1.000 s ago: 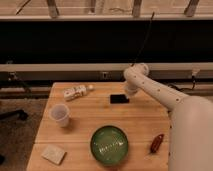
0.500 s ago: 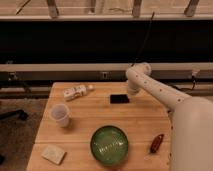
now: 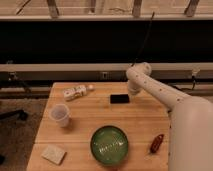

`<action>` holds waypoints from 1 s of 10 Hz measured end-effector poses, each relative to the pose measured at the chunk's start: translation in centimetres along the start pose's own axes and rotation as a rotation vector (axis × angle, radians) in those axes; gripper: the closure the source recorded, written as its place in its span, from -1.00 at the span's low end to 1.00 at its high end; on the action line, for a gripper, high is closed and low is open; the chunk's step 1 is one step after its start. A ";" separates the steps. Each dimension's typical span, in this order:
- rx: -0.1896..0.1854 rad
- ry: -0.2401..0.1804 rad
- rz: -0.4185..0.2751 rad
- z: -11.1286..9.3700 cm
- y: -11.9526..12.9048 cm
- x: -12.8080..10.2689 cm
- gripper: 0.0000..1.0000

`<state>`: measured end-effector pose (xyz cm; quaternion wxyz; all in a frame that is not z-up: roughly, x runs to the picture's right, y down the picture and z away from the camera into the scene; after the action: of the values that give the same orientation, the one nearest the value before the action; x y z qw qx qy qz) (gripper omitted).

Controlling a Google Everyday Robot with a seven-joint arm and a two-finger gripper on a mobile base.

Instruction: Push the eraser across the table

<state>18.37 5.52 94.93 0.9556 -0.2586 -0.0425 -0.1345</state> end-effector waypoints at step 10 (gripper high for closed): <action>-0.048 0.010 -0.045 1.3 0.1 -0.7 0.93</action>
<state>17.68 6.40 95.94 0.9461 -0.2798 -0.0402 -0.1582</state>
